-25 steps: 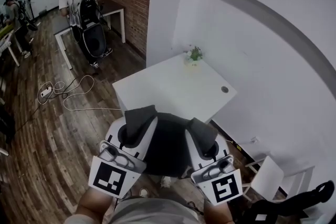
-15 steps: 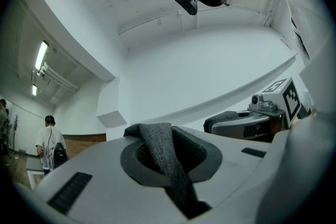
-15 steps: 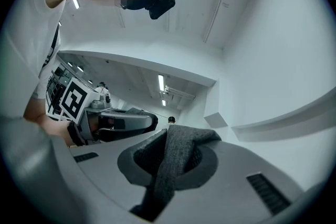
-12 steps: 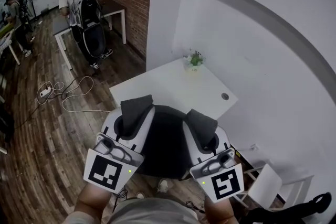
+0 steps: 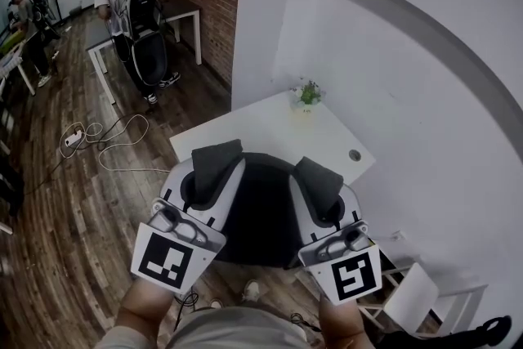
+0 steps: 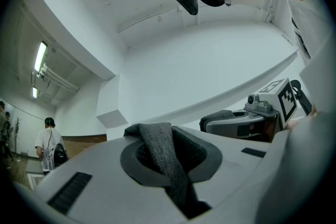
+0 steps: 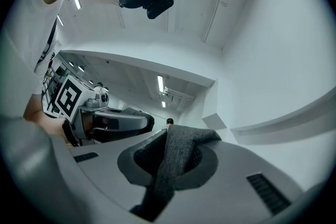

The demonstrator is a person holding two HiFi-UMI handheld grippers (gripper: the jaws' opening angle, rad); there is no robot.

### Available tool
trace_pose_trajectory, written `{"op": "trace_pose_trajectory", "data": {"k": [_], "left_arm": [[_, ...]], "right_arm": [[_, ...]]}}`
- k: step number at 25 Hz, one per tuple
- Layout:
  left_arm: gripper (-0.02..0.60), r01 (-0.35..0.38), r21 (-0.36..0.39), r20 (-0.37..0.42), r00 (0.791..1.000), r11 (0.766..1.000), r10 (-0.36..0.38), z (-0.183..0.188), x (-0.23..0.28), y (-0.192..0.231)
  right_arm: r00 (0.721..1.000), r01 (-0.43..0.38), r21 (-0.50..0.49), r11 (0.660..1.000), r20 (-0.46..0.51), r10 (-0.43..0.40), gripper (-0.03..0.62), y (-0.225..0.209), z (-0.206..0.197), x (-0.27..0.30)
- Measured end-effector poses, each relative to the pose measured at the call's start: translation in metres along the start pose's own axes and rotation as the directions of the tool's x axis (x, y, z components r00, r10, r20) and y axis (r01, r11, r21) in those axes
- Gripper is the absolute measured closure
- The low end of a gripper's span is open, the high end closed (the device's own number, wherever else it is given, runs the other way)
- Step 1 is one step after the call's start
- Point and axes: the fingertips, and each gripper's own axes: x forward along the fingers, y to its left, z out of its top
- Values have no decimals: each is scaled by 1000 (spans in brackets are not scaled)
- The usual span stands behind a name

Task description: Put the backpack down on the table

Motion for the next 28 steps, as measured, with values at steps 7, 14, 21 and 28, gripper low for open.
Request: {"op": "trace_pose_trajectory", "data": {"k": [7, 14, 21, 28], "left_arm": [[531, 2, 7, -19, 1000, 1000, -2, -24, 41, 5], [531, -25, -10, -44, 999, 1000, 24, -47, 60, 16], [531, -46, -16, -79, 996, 999, 45, -75, 67, 27], [531, -44, -40, -108, 993, 998, 39, -100, 77, 36]], "right_arm": [[1000, -8, 0, 1000, -16, 8, 540, -32, -30, 19], [999, -34, 1, 999, -33, 34, 540, -44, -53, 35], [997, -62, 1, 998, -55, 62, 539, -46, -80, 52], [994, -67, -1, 998, -82, 66, 539, -48, -110, 60]]}}
